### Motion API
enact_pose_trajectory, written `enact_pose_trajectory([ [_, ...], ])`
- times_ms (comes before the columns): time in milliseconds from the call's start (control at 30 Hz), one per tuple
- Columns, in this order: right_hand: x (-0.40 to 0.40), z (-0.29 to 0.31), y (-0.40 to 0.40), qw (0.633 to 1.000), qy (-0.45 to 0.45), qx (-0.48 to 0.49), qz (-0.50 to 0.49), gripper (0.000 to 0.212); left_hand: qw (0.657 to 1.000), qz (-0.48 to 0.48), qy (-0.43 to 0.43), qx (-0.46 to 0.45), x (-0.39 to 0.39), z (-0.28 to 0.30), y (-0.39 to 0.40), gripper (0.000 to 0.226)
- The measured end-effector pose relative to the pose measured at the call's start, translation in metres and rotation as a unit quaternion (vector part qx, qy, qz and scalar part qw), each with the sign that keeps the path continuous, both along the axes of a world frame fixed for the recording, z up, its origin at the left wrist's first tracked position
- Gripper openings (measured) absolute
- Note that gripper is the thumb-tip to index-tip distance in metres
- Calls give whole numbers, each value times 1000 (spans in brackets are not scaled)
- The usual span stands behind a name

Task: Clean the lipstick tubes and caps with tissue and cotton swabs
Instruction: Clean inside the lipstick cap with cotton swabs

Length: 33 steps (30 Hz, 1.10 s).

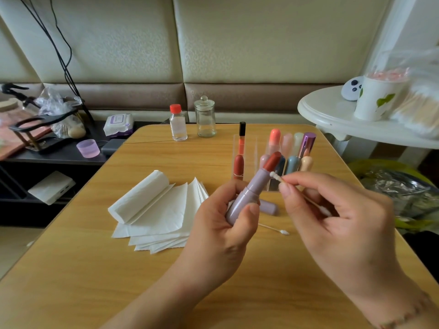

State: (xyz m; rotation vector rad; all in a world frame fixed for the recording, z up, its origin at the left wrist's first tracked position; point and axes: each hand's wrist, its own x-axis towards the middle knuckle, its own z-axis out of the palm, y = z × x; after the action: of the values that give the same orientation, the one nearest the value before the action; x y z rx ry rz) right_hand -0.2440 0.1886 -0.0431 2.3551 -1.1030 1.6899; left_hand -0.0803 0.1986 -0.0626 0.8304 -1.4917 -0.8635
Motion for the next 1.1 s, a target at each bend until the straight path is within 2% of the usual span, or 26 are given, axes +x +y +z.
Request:
enact_pose_trajectory([
  [200, 0, 1, 1, 1000, -7, -15, -1, 14, 997, 13, -65, -33, 0, 6, 6, 3],
  [367, 0, 1, 3, 998, 15, -47, -38, 15, 991, 55, -109, -49, -2, 6, 6, 20],
  [467, -1, 0, 4, 997, 21, -56, -50, 16, 989, 70, -120, -57, -3, 6, 7, 18],
  [567, -2, -1, 3, 997, 25, -60, -48, 15, 991, 59, -107, -59, -2, 6, 8, 3],
  [800, -6, -3, 1, 994, 50, -88, -44, 14, 999, 15, -43, -4, -4, -1, 8, 22],
  [1000, -6, -4, 1, 995, 35, -80, -46, 15, 1000, -6, -21, 8, -4, -3, 7, 27],
  [1100, -8, -5, -1, 996, 28, -66, -43, 18, 999, -18, 24, 10, -5, -2, 6, 29],
])
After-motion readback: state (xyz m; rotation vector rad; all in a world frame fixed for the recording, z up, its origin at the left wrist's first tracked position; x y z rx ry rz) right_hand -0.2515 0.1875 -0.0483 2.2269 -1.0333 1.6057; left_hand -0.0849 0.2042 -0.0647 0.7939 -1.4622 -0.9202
